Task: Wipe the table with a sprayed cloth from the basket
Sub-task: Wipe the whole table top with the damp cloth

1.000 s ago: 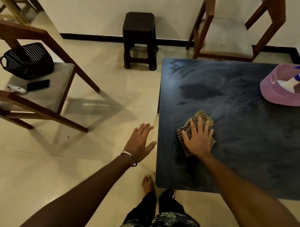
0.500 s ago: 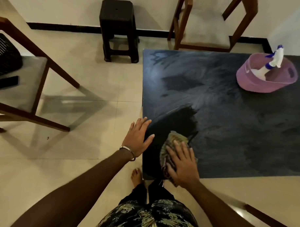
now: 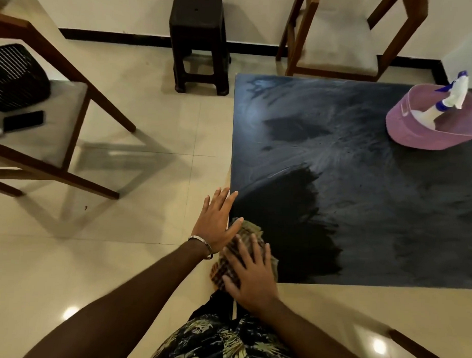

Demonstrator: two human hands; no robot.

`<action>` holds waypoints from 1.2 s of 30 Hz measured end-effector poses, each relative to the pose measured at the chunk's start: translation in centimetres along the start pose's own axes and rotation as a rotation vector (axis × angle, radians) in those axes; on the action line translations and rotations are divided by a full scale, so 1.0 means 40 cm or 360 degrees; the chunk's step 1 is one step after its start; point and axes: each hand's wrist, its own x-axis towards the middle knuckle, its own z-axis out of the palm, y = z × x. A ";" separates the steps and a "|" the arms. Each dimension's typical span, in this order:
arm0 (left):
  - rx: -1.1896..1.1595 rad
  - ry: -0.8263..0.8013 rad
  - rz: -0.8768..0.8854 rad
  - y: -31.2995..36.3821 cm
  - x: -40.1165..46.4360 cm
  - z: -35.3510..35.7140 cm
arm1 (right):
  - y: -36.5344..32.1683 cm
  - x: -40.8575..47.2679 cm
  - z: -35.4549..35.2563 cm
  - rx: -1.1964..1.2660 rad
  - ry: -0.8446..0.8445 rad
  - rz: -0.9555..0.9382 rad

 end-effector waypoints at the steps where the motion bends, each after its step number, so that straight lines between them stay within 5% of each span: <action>1: -0.0020 -0.0009 -0.0010 0.001 0.001 -0.004 | -0.017 0.012 0.004 -0.0028 -0.0029 -0.0088; 9: -0.0020 -0.0013 -0.0028 0.009 0.021 -0.010 | 0.072 -0.004 0.006 -0.0201 -0.0154 -0.0545; 16: -0.0017 -0.0044 0.0046 0.046 0.053 0.009 | 0.264 -0.104 -0.045 -0.0247 -0.0144 -0.0472; 24: -0.0043 0.0015 -0.0051 0.065 0.089 -0.005 | 0.178 -0.040 -0.046 -0.0270 -0.0262 -0.0403; 36: 0.0055 0.0151 -0.0338 0.057 0.116 -0.040 | 0.164 0.192 -0.093 -0.0201 -0.0173 -0.0789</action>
